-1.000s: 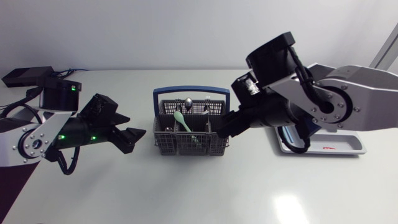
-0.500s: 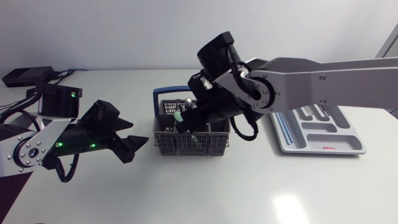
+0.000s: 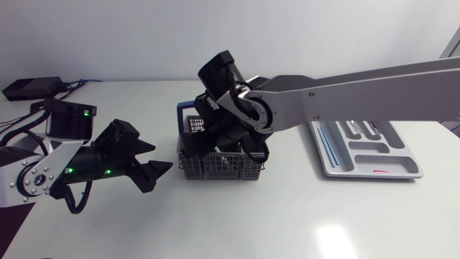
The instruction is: Unload the cutlery basket into the drawer organizer.
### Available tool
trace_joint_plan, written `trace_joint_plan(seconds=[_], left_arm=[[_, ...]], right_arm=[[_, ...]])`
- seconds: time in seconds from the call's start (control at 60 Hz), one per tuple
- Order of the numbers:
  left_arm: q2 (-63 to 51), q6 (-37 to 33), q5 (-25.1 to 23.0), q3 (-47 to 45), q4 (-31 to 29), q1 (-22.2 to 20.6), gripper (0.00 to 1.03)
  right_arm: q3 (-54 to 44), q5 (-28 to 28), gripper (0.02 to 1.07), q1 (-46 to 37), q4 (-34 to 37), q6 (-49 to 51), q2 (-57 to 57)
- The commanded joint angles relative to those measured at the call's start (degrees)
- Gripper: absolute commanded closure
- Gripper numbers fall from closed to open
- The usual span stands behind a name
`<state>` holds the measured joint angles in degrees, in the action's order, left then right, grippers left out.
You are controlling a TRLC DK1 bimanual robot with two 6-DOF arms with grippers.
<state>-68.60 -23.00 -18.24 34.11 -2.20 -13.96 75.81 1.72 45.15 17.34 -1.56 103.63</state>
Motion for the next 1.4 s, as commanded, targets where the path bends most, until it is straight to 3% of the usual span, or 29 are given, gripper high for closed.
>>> trace_joint_plan(seconds=[0.0,0.15,0.233,0.467,0.583,0.983,1.133,1.383], left_arm=[[-0.04,-1.60,-0.92,-1.41,0.53,-0.19,0.16],[-0.66,-1.69,-1.10,-1.76,0.97,-0.02,0.16],[-0.75,-1.87,-1.18,-1.94,1.23,-0.02,0.16],[-1.10,-1.96,-1.18,-2.03,1.41,-0.19,0.16],[-1.28,-1.96,-1.27,-2.12,1.58,-0.28,0.16],[-1.28,-1.96,-1.27,-2.38,1.76,-0.28,0.16],[-1.28,-1.96,-1.18,-2.47,1.76,-0.28,0.16],[-1.28,-1.87,-1.27,-2.82,1.85,-0.37,0.16]], right_arm=[[1.80,0.04,0.52,1.17,-0.20,-1.78,1.92],[2.68,-0.05,0.53,1.70,0.32,-1.69,3.33],[2.85,-0.05,0.62,1.70,0.41,-1.60,3.68],[3.03,-0.13,0.66,1.70,1.38,-1.51,4.91],[3.55,-0.13,0.76,1.70,1.90,-1.43,5.79],[7.25,0.75,0.76,1.70,7.27,-1.25,9.13],[8.92,0.83,0.88,1.52,9.46,-1.25,10.18],[11.90,1.01,0.93,1.52,13.07,-2.13,10.80]])
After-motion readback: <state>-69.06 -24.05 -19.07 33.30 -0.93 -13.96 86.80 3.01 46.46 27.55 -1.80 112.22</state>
